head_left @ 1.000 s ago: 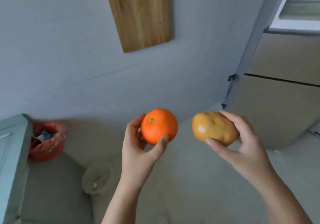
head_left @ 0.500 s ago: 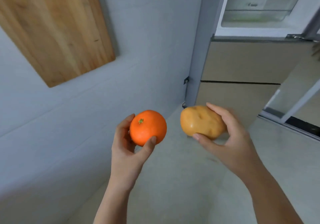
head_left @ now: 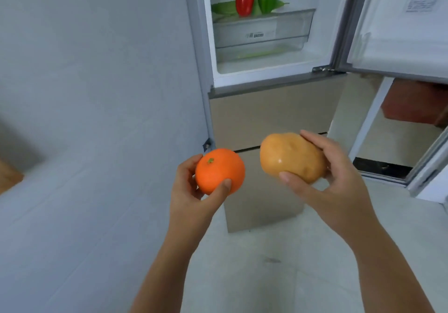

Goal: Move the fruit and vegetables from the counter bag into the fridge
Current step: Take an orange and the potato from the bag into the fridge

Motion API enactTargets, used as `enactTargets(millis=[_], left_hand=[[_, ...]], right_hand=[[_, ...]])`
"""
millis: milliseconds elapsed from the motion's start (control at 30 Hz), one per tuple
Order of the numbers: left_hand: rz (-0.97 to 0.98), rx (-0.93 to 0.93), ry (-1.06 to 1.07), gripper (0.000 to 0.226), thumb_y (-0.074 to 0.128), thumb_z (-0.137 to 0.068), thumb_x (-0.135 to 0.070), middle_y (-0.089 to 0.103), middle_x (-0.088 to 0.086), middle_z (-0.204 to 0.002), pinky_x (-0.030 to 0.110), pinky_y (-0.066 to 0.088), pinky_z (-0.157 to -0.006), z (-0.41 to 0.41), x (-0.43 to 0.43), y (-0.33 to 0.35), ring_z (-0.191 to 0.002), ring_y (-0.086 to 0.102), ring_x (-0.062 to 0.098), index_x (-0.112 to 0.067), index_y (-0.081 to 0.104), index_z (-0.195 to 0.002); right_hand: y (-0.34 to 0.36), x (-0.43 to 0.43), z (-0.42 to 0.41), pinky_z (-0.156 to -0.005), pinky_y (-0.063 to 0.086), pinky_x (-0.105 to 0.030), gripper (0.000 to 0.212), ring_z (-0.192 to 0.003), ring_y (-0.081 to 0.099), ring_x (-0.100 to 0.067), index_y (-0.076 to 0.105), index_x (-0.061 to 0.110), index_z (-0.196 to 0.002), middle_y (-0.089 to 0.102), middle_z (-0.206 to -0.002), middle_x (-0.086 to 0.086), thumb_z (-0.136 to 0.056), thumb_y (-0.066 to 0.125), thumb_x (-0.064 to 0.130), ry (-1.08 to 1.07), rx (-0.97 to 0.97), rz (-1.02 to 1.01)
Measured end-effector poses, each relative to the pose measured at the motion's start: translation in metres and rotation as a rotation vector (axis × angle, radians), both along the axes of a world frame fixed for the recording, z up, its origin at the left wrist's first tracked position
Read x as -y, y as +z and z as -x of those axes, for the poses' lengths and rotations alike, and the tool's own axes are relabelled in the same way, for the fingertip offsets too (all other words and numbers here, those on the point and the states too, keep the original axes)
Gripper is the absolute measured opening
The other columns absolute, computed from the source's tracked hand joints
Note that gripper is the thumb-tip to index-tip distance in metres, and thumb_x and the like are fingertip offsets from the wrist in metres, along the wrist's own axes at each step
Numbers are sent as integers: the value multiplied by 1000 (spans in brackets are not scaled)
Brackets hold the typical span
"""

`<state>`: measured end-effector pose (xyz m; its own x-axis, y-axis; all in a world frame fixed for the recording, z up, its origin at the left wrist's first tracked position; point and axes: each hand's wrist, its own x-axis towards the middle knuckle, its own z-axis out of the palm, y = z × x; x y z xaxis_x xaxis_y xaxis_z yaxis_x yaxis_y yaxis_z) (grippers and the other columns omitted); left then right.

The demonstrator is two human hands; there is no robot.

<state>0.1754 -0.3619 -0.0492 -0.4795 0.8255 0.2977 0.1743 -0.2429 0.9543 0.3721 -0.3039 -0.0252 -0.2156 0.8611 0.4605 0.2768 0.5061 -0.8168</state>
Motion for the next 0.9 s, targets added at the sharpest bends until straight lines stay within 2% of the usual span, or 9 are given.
enactTargets(millis=[133, 400, 567, 733, 900], left_hand=[[-47, -88, -59, 63, 70, -51, -48, 50, -16, -115, 14, 50, -69, -23, -73, 10, -96, 56, -3, -38, 48, -109], [30, -70, -102, 63, 69, -49, -50, 53, -12, -112, 15, 51, -66, -16, -180, -1, -92, 58, -2, -36, 50, -107], [-7, -103, -179, 65, 71, -51, -50, 54, -9, -116, 25, 55, -69, -5, -264, 2, -96, 59, 4, -36, 50, -111], [-89, -109, -165, 65, 71, -52, -53, 53, -15, -115, 13, 49, -72, 20, -349, 24, -99, 56, -2, -40, 49, -111], [-164, -133, -171, 63, 70, -53, -51, 52, -18, -114, 12, 48, -71, 48, -422, 54, -98, 56, -2, -41, 49, -111]], right_hand=[[8, -64, -26, -78, 44, -22, 78, -108, 45, 2, 42, 38, -126, 45, -121, 21, -54, 61, 63, -83, -8, 2], [-11, -160, -21, -78, 46, -21, 79, -106, 46, 3, 43, 36, -125, 44, -119, 27, -54, 62, 63, -121, -14, 90], [-11, -230, -7, -74, 43, -16, 71, -104, 44, 11, 37, 49, -117, 40, -114, 33, -52, 60, 65, -170, 11, 84], [20, -318, 20, -75, 44, -19, 74, -103, 44, 9, 39, 42, -121, 41, -113, 33, -54, 61, 65, -188, 32, 10], [38, -389, 46, -79, 41, -15, 74, -107, 43, 9, 40, 40, -121, 41, -116, 30, -59, 76, 56, -195, 27, -33]])
